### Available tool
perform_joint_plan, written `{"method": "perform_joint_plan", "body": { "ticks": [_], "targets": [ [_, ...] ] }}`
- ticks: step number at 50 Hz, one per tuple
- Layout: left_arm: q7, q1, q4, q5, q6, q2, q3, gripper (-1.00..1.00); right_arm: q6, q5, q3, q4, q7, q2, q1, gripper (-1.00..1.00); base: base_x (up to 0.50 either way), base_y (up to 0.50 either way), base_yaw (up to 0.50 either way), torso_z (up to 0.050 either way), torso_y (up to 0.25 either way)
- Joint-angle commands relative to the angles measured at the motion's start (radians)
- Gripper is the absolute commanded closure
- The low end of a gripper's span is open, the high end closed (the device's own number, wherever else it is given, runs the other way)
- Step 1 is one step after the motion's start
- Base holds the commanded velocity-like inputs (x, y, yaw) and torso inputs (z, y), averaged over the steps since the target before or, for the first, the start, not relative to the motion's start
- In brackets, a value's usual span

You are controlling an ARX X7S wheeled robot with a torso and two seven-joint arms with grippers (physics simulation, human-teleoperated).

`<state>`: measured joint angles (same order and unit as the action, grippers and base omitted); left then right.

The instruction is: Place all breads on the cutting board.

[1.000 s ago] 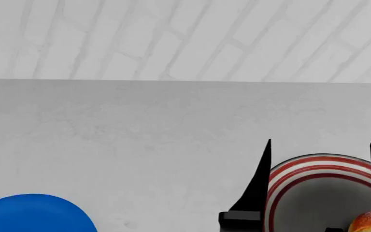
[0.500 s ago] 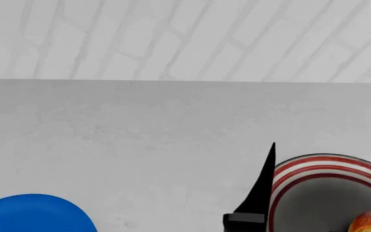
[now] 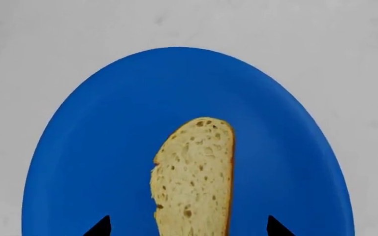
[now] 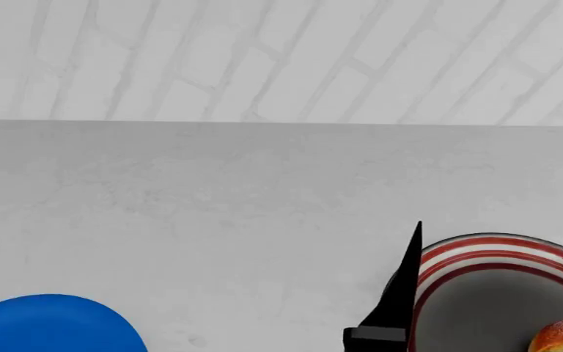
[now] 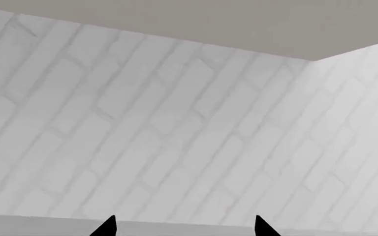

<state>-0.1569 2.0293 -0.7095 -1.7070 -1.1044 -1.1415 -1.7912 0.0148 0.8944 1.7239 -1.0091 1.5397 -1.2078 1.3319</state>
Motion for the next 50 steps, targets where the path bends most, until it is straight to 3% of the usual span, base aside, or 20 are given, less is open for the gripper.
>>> {"method": "perform_joint_plan", "body": {
  "ticks": [1, 12, 50],
  "targets": [
    [0.065, -0.033, 0.007, 0.071, 0.004, -0.01, -0.005, -1.0, -0.001, 0.0, -0.015, 0.0, -0.005, -0.006, -0.015, -1.0, 0.0, 0.0, 0.0, 0.0, 0.0],
    [0.162, -0.067, 0.065, 0.156, 0.033, -0.016, -0.008, -1.0, -0.004, 0.004, -0.028, 0.01, -0.011, 0.002, -0.026, -1.0, 0.0, 0.0, 0.0, 0.0, 0.0],
    [0.184, -0.181, 0.118, 0.195, 0.113, -0.018, -0.034, -1.0, 0.011, 0.008, -0.066, 0.024, -0.012, -0.015, -0.082, -1.0, 0.0, 0.0, 0.0, 0.0, 0.0]
  ]
}}
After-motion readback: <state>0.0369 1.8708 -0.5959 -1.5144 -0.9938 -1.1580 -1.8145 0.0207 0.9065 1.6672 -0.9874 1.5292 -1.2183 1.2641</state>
